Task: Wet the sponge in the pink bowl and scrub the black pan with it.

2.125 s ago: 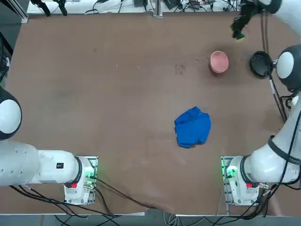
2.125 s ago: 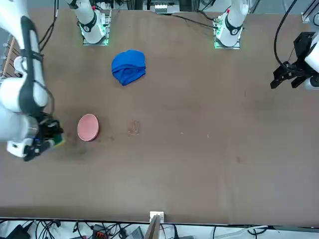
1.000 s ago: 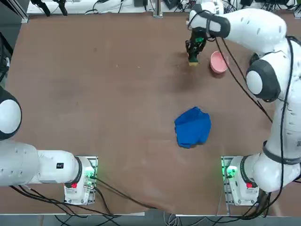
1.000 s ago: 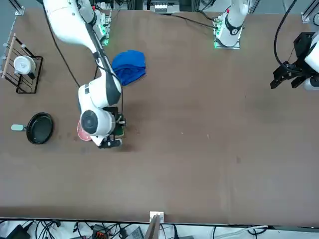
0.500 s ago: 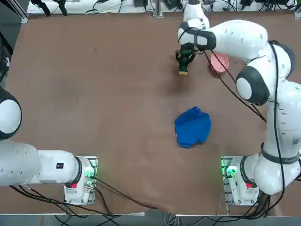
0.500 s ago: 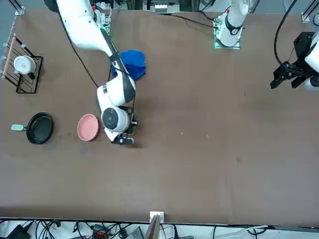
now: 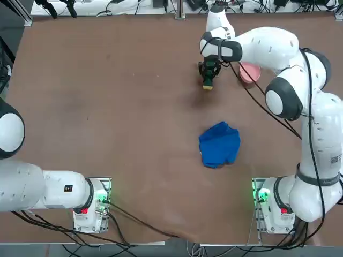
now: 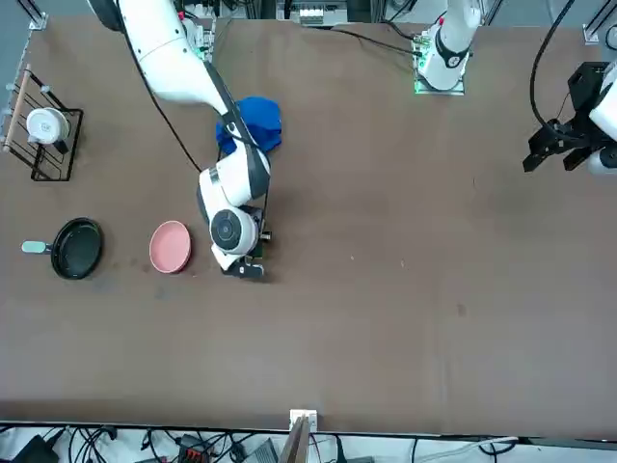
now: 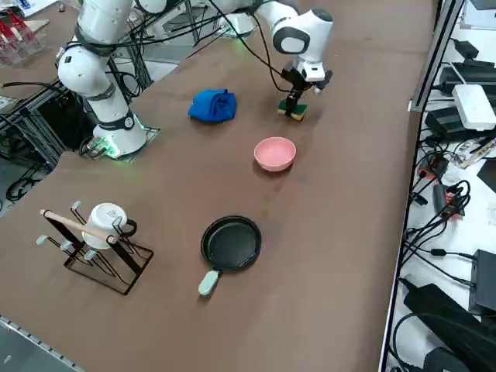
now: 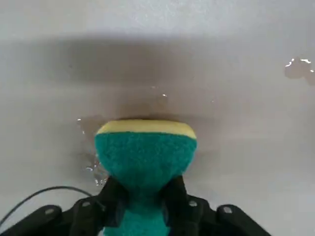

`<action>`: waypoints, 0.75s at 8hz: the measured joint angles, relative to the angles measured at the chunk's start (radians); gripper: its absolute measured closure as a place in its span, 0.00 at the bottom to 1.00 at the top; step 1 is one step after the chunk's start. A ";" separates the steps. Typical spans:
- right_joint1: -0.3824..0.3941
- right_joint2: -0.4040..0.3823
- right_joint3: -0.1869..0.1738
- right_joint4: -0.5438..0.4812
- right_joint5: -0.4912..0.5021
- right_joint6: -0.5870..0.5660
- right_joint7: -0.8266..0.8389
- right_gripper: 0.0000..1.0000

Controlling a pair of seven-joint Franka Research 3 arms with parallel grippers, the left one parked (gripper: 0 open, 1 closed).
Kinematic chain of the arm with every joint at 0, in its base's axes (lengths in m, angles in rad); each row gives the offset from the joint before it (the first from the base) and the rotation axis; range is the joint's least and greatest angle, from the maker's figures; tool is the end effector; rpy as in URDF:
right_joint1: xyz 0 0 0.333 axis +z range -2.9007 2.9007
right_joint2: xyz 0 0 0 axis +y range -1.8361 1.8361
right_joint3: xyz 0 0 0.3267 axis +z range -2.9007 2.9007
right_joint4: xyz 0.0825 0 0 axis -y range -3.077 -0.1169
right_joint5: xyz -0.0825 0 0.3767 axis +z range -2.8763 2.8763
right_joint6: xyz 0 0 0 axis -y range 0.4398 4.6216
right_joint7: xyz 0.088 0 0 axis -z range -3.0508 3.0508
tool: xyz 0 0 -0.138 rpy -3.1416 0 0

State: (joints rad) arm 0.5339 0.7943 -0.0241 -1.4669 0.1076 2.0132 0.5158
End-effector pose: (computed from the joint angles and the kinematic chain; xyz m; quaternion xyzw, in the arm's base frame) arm 0.5928 0.3446 0.1718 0.9913 -0.0293 -0.1253 0.0288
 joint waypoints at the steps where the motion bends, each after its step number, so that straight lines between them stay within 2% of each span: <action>1: 0.005 0.003 -0.001 -0.003 -0.022 0.001 0.000 0.59; 3: 0.010 0.003 -0.002 -0.004 -0.033 0.008 0.000 0.55; 4: 0.010 0.003 -0.002 -0.004 -0.033 0.015 0.000 0.46; 6: 0.010 0.002 -0.003 -0.004 -0.034 0.026 0.000 0.13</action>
State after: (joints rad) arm 0.5439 0.7961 -0.0272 -1.4706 0.0736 2.0392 0.5160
